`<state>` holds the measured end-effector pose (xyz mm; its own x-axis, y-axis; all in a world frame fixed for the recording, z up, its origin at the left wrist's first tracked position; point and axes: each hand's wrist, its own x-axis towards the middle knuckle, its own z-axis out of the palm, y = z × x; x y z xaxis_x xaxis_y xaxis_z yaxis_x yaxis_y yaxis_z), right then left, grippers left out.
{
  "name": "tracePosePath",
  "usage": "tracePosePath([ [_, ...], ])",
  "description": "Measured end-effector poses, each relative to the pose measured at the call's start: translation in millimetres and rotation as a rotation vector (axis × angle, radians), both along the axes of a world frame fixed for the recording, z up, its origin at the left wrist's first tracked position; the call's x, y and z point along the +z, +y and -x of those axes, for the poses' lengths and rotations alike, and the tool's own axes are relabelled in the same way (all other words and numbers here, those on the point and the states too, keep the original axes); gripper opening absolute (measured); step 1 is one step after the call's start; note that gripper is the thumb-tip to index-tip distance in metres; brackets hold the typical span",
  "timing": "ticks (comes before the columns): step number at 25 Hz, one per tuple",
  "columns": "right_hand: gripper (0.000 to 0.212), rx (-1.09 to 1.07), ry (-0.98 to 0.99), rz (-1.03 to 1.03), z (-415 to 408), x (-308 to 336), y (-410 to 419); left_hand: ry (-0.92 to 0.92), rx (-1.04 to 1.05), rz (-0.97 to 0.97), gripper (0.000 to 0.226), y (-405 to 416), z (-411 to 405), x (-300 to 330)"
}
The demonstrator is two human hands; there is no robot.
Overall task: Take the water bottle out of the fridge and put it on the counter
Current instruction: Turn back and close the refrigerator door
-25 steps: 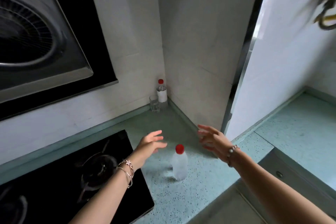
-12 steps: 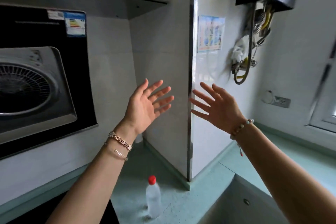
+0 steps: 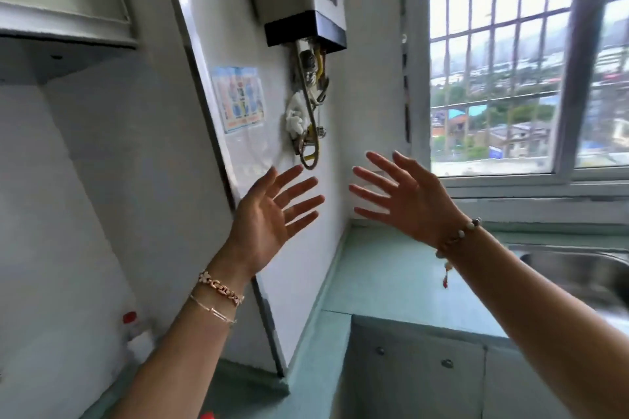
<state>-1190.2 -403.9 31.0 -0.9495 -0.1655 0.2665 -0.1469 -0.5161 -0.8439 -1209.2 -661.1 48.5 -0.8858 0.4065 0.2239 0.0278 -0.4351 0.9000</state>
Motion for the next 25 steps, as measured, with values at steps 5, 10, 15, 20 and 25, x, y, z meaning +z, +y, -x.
tracePosePath([
  [5,0.049,-0.532,-0.016,-0.034,-151.8,-2.9,114.9,0.011,-0.625,-0.036,0.055,150.2,-22.5,-4.1],
  [10,0.051,-1.050,-0.051,-0.095,-357.9,20.1,158.4,-0.002,-1.121,-0.091,0.053,290.4,-146.7,13.5],
  [15,0.044,-1.513,0.009,-0.031,-584.9,33.8,129.4,0.007,-1.506,-0.106,0.054,372.6,-338.9,13.5],
  [20,0.049,-1.875,0.009,-0.017,-762.7,32.7,55.0,-0.042,-1.837,-0.110,0.048,393.2,-533.5,12.4],
  [25,0.050,-2.156,-0.001,-0.028,-885.4,26.5,-29.3,-0.103,-2.178,-0.075,0.049,382.7,-695.9,-0.9],
])
